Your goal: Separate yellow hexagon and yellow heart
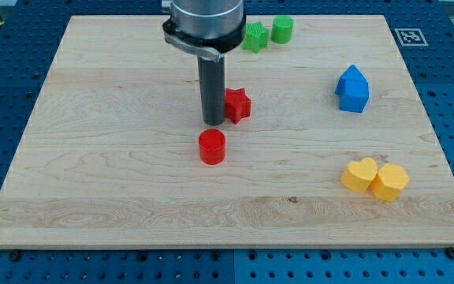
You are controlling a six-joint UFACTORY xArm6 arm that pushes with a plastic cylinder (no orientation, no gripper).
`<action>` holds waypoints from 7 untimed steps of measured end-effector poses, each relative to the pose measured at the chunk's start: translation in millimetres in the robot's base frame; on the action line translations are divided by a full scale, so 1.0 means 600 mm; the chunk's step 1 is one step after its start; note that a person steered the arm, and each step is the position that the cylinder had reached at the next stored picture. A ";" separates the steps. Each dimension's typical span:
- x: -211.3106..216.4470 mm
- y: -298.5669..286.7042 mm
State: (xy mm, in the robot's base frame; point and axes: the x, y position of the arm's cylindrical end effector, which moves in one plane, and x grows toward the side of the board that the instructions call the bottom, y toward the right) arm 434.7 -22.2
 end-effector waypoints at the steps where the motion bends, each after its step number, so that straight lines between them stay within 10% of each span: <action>1: -0.021 0.028; 4: 0.009 0.098; 7: 0.103 0.379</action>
State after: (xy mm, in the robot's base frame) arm 496.8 205.2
